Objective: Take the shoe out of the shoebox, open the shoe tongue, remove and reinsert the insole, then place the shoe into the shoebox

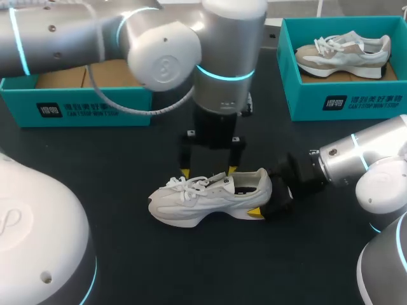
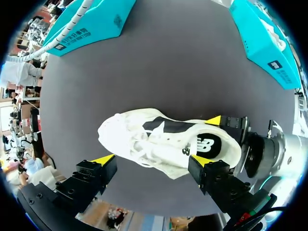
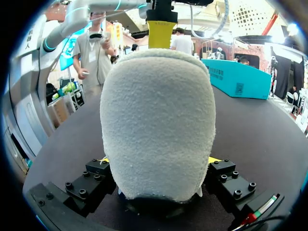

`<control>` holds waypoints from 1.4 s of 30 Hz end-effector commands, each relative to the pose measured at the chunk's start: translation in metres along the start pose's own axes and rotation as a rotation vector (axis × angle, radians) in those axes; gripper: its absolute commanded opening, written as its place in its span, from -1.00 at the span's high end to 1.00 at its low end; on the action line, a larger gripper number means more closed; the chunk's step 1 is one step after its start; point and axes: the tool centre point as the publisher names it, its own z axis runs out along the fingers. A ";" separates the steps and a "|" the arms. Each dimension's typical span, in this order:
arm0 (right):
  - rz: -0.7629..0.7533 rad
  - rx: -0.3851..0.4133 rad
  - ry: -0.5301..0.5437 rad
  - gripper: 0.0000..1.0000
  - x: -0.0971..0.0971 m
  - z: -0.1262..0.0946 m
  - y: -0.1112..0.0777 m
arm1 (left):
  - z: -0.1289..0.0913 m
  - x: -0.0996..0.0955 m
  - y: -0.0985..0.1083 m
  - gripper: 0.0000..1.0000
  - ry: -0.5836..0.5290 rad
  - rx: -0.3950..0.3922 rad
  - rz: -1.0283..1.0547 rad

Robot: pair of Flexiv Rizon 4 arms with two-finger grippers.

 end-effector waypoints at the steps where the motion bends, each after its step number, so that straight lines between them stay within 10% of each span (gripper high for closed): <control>1: 0.001 0.004 -0.002 1.00 0.000 0.001 0.000 | 0.012 0.030 0.001 -1.00 -0.060 0.011 0.007; 17: 0.001 0.004 -0.002 1.00 0.000 0.001 0.000 | 0.052 0.055 -0.003 -1.00 -0.138 -0.002 -0.011; 31: 0.001 0.004 -0.002 1.00 0.000 0.001 0.000 | 0.057 0.020 -0.001 -1.00 -0.206 0.022 0.013; 32: 0.001 0.004 -0.002 1.00 0.000 0.001 0.000 | 0.055 0.017 0.000 -0.93 -0.208 0.026 0.019; 33: 0.001 0.004 -0.002 1.00 0.000 0.001 0.000 | 0.054 0.015 0.001 -0.18 -0.209 0.028 0.020; 34: 0.001 0.004 -0.002 1.00 0.000 0.001 0.000 | 0.051 0.012 0.001 0.07 -0.207 0.029 0.020; 39: 0.001 0.004 -0.002 1.00 0.000 0.001 0.000 | 0.040 0.001 0.004 1.00 -0.185 0.028 0.041; 42: 0.001 0.004 -0.002 1.00 0.000 0.001 0.000 | 0.033 -0.006 0.004 1.00 -0.168 0.028 0.049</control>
